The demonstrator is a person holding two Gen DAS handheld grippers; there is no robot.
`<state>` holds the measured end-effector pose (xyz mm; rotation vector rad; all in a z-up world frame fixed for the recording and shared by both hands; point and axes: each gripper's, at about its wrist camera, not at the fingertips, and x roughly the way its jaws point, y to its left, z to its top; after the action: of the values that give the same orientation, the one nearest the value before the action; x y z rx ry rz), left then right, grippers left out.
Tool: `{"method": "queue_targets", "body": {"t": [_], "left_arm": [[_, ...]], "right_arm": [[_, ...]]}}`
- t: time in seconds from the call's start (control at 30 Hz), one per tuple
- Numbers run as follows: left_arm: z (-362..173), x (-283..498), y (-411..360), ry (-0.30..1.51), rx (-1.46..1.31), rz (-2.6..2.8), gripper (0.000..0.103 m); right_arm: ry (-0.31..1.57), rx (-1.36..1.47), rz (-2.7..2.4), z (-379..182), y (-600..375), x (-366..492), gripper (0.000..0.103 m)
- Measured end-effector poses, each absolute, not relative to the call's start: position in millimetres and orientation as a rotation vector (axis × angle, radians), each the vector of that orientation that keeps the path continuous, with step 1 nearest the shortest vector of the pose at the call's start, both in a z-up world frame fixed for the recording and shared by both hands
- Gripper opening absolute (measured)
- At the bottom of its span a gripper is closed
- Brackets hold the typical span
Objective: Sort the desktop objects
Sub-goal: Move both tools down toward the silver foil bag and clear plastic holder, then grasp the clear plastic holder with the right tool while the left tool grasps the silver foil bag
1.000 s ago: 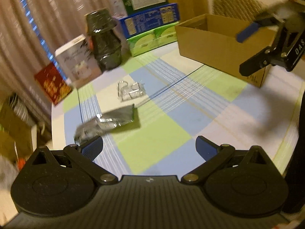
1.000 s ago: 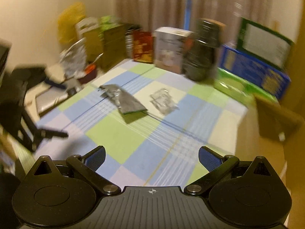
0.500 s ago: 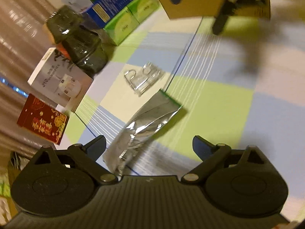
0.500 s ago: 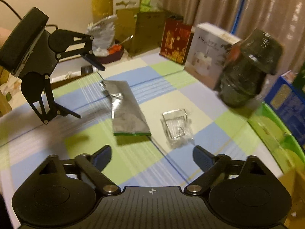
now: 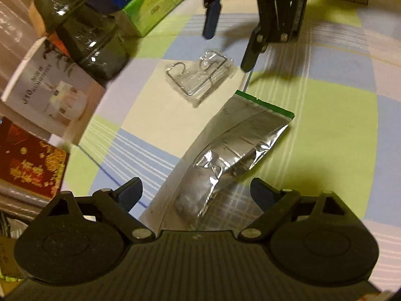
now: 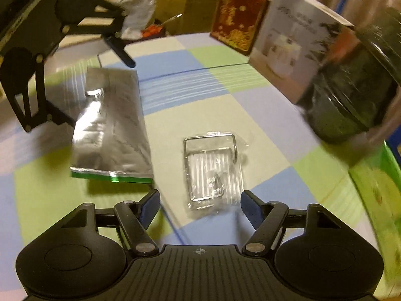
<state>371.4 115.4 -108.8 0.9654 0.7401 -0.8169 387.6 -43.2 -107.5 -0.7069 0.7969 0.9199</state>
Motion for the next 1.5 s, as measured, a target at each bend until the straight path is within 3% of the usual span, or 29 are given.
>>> {"method": "queue_targets", "body": {"t": [0.17,0.4,0.6,0.9,1.17,1.3,1.5], "left_arm": [[-122,383,106,0.771,0.997,-0.869,0.089],[-122,405,105,0.851,0.879,-0.881,0.071],[-117,398,95,0.937,0.851,-0.816,0.044],[-105,344,63,1.106,0.675,-0.659,0.028],[-87,270,33,1.201,0.401,-0.582,0.026],[-88,245,19,1.162,0.380,-0.578,0.041],[-97,241,14,1.122,0.383,-0.548,0.048]], "right_arm": [[0.797,-0.740,0.936,-122,-35,400,0.066],[0.832,-0.680,0.929,-120,-37,406,0.029],[0.875,-0.637,0.874,-115,-51,385,0.028],[1.032,-0.402,0.696,-96,-100,305,0.028],[1.088,-0.204,0.557,-82,-149,205,0.028],[1.066,-0.171,0.528,-86,-159,165,0.028],[0.956,-0.218,0.498,-99,-164,137,0.029]]}}
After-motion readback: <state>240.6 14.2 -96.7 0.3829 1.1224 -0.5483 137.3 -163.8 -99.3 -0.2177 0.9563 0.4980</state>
